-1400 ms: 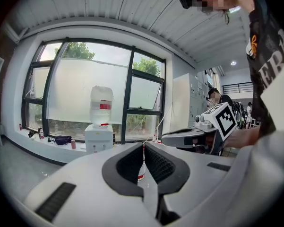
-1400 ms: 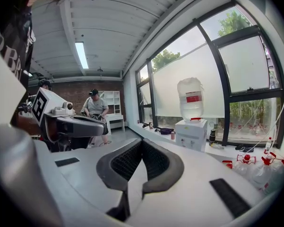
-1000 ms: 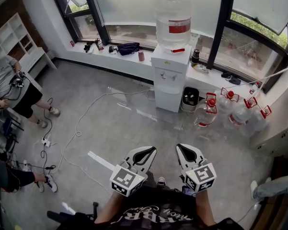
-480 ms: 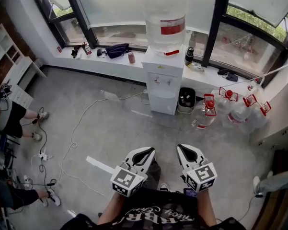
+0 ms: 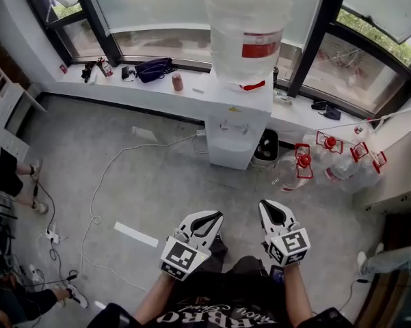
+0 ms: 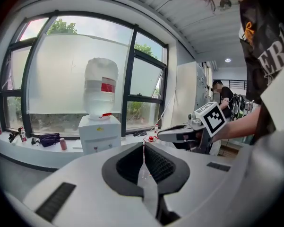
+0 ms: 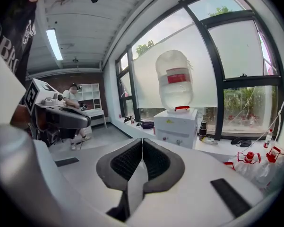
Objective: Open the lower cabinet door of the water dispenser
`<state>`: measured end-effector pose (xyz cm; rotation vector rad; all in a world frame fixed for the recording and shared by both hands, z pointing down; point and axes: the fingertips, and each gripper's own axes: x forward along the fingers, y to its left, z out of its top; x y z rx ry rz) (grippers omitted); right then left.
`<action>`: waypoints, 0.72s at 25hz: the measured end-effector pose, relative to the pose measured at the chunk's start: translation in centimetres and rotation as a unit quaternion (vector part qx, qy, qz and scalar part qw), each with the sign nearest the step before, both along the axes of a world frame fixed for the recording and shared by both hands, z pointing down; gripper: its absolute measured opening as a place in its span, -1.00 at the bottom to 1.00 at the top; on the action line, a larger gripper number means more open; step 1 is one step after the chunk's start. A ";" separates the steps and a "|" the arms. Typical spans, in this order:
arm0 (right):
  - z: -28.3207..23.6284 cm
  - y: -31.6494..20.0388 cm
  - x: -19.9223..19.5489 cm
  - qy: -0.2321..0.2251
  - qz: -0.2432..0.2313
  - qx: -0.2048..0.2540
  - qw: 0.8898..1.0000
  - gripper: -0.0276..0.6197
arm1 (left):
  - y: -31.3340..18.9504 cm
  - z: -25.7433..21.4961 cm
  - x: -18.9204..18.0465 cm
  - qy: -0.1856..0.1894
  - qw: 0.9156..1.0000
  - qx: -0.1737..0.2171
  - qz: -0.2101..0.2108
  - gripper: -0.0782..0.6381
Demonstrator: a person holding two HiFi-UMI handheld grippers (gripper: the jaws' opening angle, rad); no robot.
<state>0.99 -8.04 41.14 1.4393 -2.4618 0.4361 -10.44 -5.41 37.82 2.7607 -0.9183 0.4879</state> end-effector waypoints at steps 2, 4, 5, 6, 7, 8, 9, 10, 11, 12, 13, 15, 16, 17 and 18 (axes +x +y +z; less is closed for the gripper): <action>1.8 -2.5 0.0 0.008 0.006 -0.009 1.000 -0.86 | -2.0 1.0 -0.4 -0.008 1.000 -0.004 0.010 -0.73; 3.5 -4.6 0.0 0.018 0.006 -0.020 1.000 -0.86 | -3.4 1.9 -0.6 -0.008 1.000 -0.013 0.018 -0.73; 4.4 -5.5 0.1 0.025 0.003 -0.025 0.999 -0.86 | -3.9 2.3 -0.6 -0.005 1.000 -0.019 0.020 -0.73; 5.3 -6.4 0.3 0.032 -0.001 -0.029 0.999 -0.86 | -4.3 2.9 -0.5 -0.001 0.999 -0.025 0.020 -0.73; 6.3 -7.2 0.6 0.039 -0.003 -0.033 0.999 -0.85 | -4.7 3.6 -0.4 0.002 0.999 -0.030 0.021 -0.73; 7.5 -8.0 1.0 0.046 -0.004 -0.037 0.998 -0.84 | -5.0 4.4 -0.2 0.003 0.999 -0.034 0.022 -0.73; 8.6 -8.9 1.4 0.051 -0.004 -0.041 0.998 -0.83 | -5.4 5.2 0.0 0.002 0.999 -0.038 0.024 -0.73; 9.8 -9.8 2.0 0.056 -0.004 -0.046 0.997 -0.82 | -5.8 6.0 0.3 -0.001 0.999 -0.042 0.025 -0.73; 11.0 -10.8 2.7 0.060 -0.004 -0.050 0.997 -0.80 | -6.5 6.8 0.8 -0.003 0.999 -0.045 0.026 -0.73; 12.2 -12.0 3.5 0.065 -0.005 -0.054 0.996 -0.78 | -7.4 7.6 1.3 -0.005 0.999 -0.047 0.027 -0.73; 13.5 -13.1 4.3 0.070 -0.005 -0.059 0.996 -0.76 | -8.2 8.3 1.8 -0.007 0.998 -0.048 0.027 -0.73; 16.2 -14.8 5.6 0.078 -0.009 -0.073 0.994 -0.73 | -9.7 9.6 2.9 -0.010 0.998 -0.052 0.026 -0.73; 17.5 -15.5 6.1 0.082 -0.013 -0.081 0.993 -0.71 | -10.4 10.1 3.3 -0.010 0.998 -0.056 0.024 -0.73; 18.9 -16.3 6.6 0.085 -0.019 -0.088 0.992 -0.70 | -11.1 10.4 3.9 -0.007 0.998 -0.060 0.022 -0.73; 20.1 -17.1 7.2 0.089 -0.025 -0.093 0.991 -0.70 | -11.8 10.7 4.6 -0.003 0.998 -0.062 0.021 -0.73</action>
